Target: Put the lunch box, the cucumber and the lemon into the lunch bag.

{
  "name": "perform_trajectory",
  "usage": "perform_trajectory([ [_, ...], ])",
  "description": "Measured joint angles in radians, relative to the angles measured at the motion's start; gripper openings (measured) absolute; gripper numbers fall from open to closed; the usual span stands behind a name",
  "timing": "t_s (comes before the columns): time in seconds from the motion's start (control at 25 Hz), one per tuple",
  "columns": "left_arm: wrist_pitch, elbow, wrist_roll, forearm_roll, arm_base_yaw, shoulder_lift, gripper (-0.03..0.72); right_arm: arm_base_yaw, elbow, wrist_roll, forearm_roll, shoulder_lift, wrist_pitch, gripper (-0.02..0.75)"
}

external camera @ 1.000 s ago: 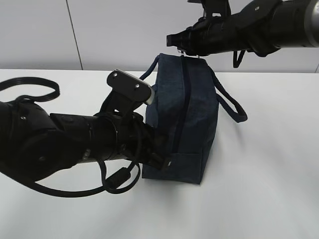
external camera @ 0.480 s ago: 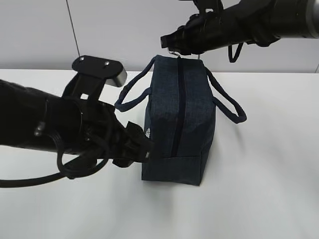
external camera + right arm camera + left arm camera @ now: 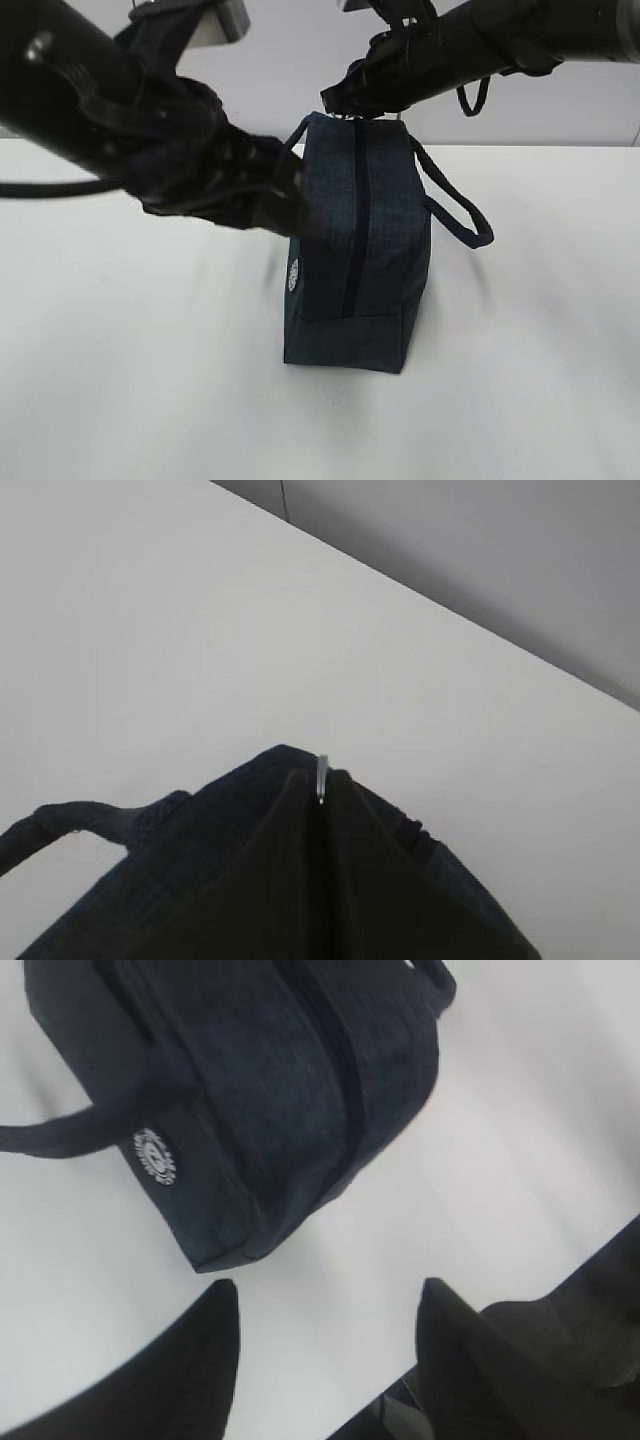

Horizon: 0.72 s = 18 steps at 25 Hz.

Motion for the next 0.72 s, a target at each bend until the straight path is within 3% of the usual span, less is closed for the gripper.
perform_trajectory([
  [0.28,0.143,-0.129,-0.007,-0.037,0.153,0.084,0.393,0.0,-0.053,0.0,-0.111,0.0,0.052,0.0],
  [0.72,0.191,-0.33,0.006,-0.11,0.166,0.287,0.393,0.0,-0.057,0.0,-0.165,0.0,0.064,0.0],
])
